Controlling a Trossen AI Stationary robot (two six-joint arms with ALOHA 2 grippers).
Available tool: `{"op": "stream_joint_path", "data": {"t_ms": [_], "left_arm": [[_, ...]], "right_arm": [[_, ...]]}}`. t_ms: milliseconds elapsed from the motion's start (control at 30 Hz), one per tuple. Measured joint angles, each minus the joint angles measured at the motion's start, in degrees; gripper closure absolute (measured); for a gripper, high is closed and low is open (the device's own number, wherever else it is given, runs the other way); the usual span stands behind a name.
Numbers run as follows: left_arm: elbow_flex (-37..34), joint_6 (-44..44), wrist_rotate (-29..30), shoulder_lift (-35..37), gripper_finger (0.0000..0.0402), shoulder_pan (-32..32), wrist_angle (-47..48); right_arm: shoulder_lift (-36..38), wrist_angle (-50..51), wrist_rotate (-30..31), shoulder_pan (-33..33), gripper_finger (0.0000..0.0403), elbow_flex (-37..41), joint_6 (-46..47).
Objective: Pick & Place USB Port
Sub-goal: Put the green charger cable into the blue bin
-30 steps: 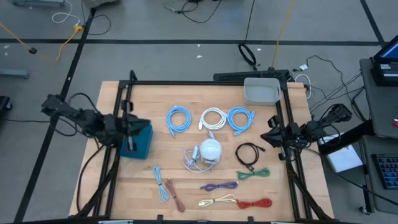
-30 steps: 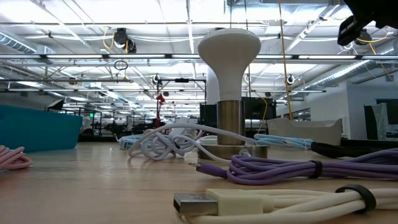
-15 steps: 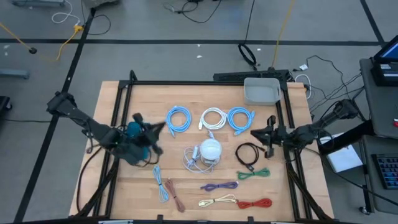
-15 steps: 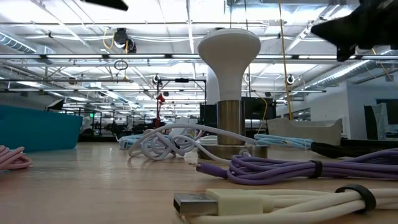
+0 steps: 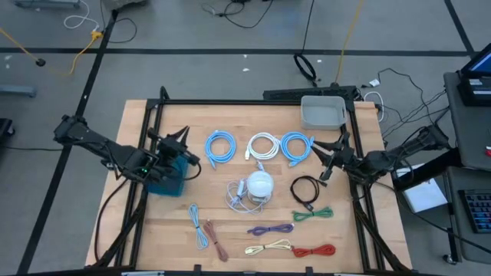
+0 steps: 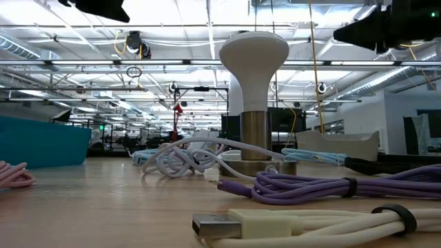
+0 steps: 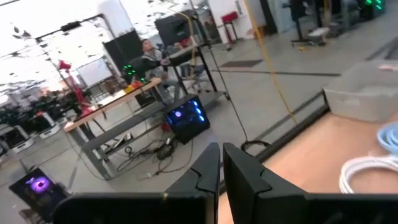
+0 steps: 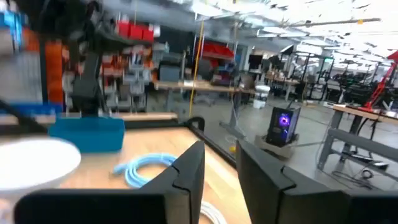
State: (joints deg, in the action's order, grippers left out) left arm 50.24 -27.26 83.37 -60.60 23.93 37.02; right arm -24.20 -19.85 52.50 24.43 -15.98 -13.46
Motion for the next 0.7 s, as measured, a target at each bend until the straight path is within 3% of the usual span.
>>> {"op": "stream_joint_path", "data": {"t_ms": [200, 400, 567, 700], "left_arm": [[0.0, -1.8, -2.7, 2.1, 0.0376, 2.0, 3.6], [0.0, -5.7, -2.8, 2.2, 0.0376, 4.8, 9.6], [0.0, -6.9, -2.3, 2.4, 0.0376, 5.5, 13.4], [0.0, -11.8, -2.0, 2.5, 0.0376, 5.2, 18.7]], "right_arm": [[-10.1, 18.7, -0.8, 0.0, 0.0265, -14.0, 5.9], [-25.2, 44.5, -11.4, 0.0, 0.0225, -27.8, 19.7], [-36.1, 69.3, -25.4, -0.4, 0.0218, -34.7, 41.7], [-42.1, 75.8, -41.5, -0.4, 0.0222, -34.6, 54.2]]}}
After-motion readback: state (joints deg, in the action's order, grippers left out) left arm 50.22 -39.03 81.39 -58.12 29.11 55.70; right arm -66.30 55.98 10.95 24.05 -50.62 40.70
